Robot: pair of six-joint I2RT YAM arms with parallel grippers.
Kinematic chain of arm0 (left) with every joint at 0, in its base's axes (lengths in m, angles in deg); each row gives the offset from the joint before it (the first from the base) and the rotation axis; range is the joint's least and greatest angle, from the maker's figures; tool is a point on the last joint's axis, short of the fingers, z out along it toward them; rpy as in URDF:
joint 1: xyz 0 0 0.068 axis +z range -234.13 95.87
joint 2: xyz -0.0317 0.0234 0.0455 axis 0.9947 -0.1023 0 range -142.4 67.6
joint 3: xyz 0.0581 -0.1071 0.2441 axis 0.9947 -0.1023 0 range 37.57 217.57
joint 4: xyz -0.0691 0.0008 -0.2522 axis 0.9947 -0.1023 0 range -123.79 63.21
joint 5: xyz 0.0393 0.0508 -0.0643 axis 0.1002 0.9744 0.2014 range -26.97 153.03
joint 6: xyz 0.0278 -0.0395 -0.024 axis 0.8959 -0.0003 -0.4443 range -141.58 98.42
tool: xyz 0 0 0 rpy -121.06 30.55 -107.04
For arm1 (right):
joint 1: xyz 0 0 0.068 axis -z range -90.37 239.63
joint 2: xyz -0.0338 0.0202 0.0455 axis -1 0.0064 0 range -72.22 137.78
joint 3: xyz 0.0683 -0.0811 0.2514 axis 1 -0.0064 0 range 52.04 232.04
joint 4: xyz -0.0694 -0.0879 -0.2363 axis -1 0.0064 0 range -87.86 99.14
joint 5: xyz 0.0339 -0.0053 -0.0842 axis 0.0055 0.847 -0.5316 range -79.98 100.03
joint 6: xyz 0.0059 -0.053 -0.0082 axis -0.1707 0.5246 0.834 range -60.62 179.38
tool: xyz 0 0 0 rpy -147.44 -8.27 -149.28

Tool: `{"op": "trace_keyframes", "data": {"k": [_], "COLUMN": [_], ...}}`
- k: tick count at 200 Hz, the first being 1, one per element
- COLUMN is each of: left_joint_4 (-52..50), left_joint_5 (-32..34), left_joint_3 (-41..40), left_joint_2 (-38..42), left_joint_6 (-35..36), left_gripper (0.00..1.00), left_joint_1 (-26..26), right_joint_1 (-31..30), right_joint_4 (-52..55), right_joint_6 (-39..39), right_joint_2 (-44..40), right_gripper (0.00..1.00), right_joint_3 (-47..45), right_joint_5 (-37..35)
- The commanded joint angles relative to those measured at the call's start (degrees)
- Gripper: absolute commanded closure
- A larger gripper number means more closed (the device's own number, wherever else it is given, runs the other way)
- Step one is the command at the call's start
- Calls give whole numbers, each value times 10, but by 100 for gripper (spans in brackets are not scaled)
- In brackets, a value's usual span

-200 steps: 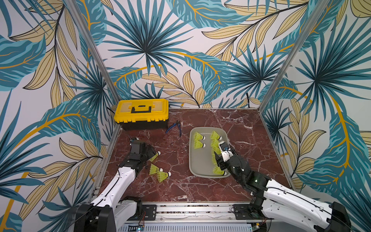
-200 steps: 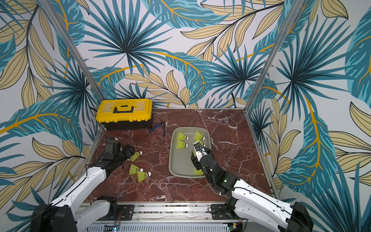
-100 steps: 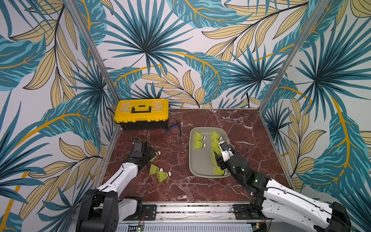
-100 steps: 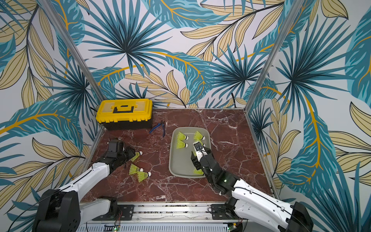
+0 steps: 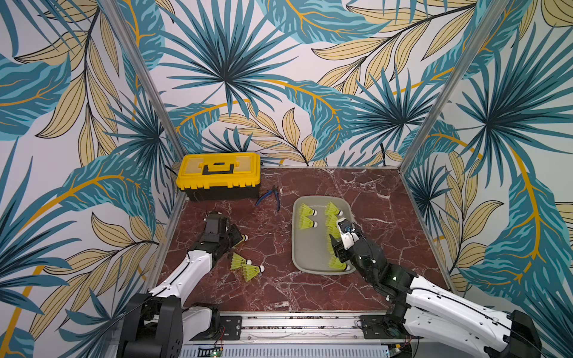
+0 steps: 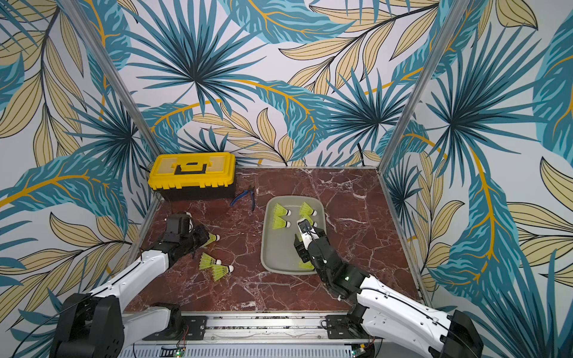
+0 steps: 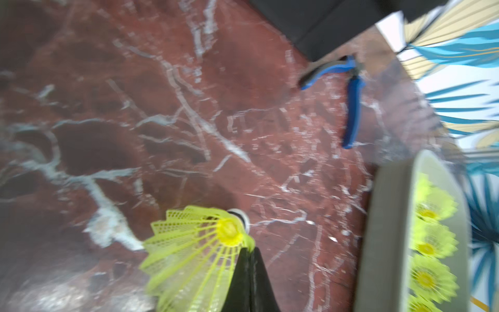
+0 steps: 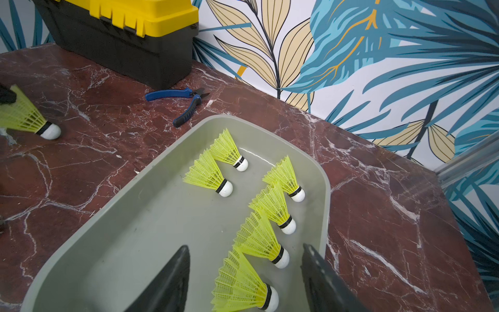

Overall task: Put the shuttlecocks into the storage box
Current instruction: Pick up the shuttlecock at the center of the board.

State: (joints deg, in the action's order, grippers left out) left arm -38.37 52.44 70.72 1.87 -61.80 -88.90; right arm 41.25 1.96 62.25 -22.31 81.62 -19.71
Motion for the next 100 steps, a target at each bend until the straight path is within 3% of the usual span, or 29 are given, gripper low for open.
{"op": "trace_keyframes", "data": {"k": [1, 27, 100], "left_joint_4": [10, -7, -32], "left_joint_5": [-90, -147, -192], "left_joint_3": [49, 93, 186], "left_joint_2": [20, 21, 13], "left_joint_6": [22, 28, 23], "left_gripper": [100, 100, 100], "left_joint_1": [2, -11, -101], "right_joint_1": [0, 0, 0], "right_joint_4": [-20, -41, -104], "right_joint_6": [15, 35, 86], "right_joint_2": [20, 59, 193], "right_gripper": [34, 34, 34], "right_joint_3": [14, 29, 103], "right_joint_5": [45, 93, 206]}}
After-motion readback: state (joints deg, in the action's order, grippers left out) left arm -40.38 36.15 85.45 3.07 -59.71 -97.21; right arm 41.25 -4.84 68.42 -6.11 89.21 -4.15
